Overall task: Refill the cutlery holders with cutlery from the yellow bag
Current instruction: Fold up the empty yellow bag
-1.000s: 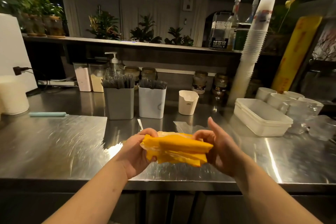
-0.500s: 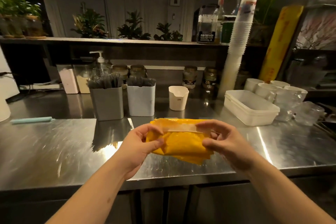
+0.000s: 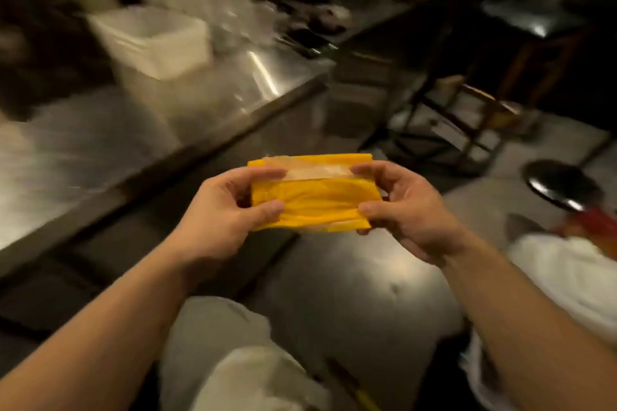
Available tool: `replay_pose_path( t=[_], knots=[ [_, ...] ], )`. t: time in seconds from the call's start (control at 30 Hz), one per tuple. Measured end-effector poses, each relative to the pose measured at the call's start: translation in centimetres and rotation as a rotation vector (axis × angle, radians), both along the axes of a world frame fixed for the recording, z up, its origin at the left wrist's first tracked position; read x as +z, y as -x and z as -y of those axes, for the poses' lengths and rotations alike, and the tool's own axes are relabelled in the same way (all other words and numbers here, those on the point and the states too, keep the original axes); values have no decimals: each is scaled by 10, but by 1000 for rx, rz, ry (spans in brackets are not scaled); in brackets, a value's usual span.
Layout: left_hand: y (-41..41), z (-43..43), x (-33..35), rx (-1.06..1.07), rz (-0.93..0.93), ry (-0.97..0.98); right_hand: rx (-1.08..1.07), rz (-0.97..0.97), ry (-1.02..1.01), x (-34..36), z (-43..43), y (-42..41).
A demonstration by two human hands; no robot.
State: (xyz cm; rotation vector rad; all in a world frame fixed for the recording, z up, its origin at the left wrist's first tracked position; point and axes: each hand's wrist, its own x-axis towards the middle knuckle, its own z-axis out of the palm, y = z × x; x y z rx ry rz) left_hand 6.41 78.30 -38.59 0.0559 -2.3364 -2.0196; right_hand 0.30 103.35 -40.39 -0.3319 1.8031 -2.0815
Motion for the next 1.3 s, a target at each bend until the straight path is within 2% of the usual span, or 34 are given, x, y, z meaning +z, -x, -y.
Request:
replay_pose_path(
  t=[0.13, 0.27, 0.37, 0.53, 0.63, 0.8, 0.87, 1.03, 1.2, 1.27, 1.3],
  knots=[
    [36, -137, -72, -206, 150, -20, -258, 115, -157, -54, -138, -22],
    [37, -263, -145, -372, 313, 27, -431, 220, -292, -107, -253, -59],
    [27, -314, -183, -507, 407, 68, -550, 311, -396, -155, -314, -84],
    [23, -323, -226, -518, 463, 289, -736, 351, -949, -257, -378, -99],
    [18, -322, -238, -575, 473, 375, -664, 406, -1176, -321, -387, -102],
    [15, -324, -243, -602, 471, 483, -407, 433, -1319, -395, -376, -102],
    [14, -324, -245, -595, 493, 477, -277, 488, -1400, -402, -369, -101],
    [11, -321, -245, -574, 534, 470, -123, 609, -1643, -397, -364, -90],
    [18, -318, -229, -577, 481, 491, -208, 555, -1676, -366, -350, -71],
    [23, -312, -210, -559, 424, 464, -375, 485, -1577, -342, -339, -57],
    [27, -310, -203, -543, 392, 444, -484, 438, -1456, -329, -333, -49]
  ],
)
